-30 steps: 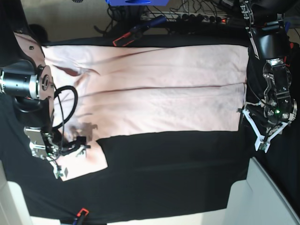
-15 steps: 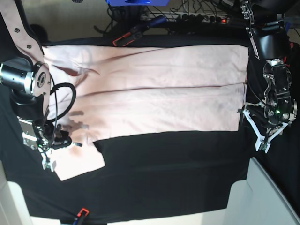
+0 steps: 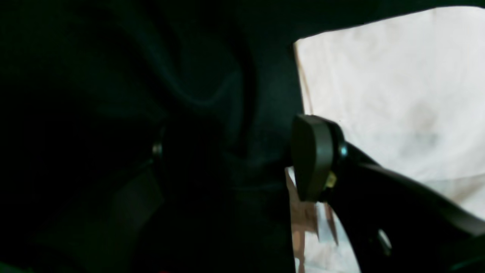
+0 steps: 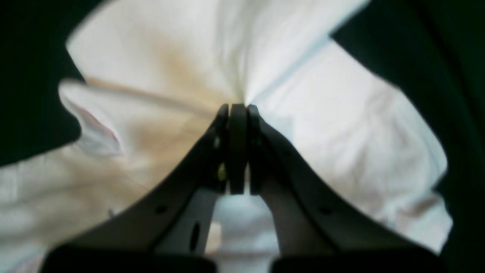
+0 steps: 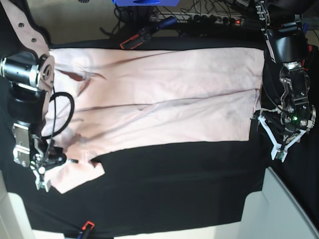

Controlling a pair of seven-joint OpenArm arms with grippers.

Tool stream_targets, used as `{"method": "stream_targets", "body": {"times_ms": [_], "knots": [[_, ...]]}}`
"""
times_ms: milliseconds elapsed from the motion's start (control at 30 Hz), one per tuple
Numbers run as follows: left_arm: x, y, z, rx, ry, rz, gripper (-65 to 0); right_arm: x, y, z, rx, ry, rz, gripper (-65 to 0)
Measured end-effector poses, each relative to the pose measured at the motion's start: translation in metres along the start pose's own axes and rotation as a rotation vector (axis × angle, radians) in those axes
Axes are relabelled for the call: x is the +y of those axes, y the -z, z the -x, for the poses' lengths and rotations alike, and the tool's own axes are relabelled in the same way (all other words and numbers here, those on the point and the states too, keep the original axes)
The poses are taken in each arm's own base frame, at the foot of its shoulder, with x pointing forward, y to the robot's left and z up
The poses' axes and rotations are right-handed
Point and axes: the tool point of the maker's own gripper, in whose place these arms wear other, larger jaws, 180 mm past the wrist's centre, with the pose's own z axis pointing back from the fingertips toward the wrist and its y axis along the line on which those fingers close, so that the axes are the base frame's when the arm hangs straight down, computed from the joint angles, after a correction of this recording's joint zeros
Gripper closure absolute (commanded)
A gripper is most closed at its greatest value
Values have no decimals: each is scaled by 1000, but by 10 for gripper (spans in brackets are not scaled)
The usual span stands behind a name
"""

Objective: Fold the T-shirt properly
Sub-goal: 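Grasp the shirt's side edge with the right gripper and lift it, then fold the shirt lengthwise, carrying the held edge over with both grippers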

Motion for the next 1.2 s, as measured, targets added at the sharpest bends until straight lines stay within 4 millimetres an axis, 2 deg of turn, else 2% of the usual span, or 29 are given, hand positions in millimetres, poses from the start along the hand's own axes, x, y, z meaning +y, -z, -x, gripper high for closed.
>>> {"method": "stream_targets", "body": {"times_ms": [133,400,500,633,833,967,1067,1200], "knots": [[0,0,0,0,0,0,-405,-14,-17,17,26,-20,47,0],[0,0,-3,-5,0,0,-405,-17,-74,28,22,7,91,0],[-7,1,-3,-6,-5,12,-405,-23,-87,45,43,36,112,0],[-9,2,-4,-12,-8,18,-405,-22,-97,84,126,42,122,0],[-8,2,-2,-6,-7,16,-405,-17,-118,121,140,82,131,0],[-8,2,-2,-6,-7,15,-405,-16,-128,125,132,79,141,0],[-9,2,-2,-9,-12,21,-405,-13,-127,137,153,82,129,0],[-10,2,-2,-9,-12,22,-403,-19,-129,154,197,89,146,0]]}}
